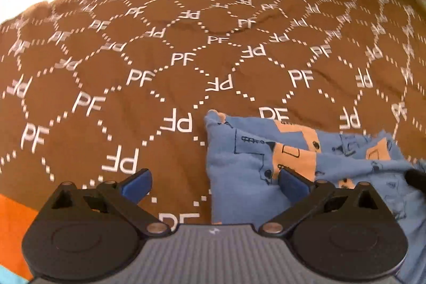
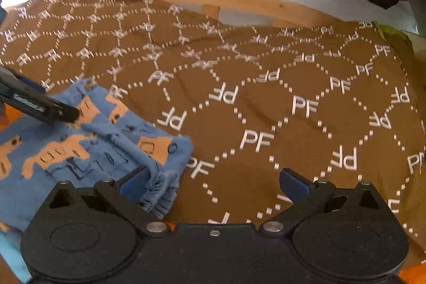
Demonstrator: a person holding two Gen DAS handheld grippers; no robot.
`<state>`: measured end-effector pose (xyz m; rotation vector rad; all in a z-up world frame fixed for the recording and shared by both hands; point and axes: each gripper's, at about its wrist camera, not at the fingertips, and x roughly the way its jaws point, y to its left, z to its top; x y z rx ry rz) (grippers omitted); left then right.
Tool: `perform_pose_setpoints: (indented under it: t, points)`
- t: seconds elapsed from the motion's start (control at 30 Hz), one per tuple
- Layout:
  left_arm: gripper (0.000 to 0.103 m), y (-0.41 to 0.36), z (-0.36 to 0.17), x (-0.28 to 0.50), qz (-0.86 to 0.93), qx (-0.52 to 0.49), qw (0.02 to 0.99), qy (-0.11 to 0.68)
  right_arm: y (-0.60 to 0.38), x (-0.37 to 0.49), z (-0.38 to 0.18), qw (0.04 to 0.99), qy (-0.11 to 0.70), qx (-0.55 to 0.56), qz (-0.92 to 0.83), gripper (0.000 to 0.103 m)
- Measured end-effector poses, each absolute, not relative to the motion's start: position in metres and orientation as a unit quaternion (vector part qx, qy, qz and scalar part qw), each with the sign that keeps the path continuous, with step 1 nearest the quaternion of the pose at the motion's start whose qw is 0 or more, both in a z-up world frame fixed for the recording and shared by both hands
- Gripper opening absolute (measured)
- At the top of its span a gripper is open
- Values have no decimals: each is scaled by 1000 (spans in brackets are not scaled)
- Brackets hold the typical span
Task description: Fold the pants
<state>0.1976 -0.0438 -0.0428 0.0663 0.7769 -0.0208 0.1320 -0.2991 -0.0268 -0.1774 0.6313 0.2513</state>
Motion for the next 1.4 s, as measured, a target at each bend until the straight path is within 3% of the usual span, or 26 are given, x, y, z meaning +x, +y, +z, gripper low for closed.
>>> perform_pose_setpoints:
  t: [0.37, 0.6, 0.77, 1.4]
  points:
    - [103, -41, -15, 142, -40, -1, 919, 392, -282, 102, 6, 925, 315, -58, 206, 102]
    - [103, -48, -35, 113, -52, 26, 902, 427, -281, 87, -9, 914, 358, -74, 178, 102]
    - [103, -34, -43, 101, -42, -34, 898, 436, -287, 85, -19, 906, 383, -53, 171, 102]
    - [103, -30, -49, 81, -31, -41, 914, 402, -294, 82, -20, 899, 398, -32, 178, 102]
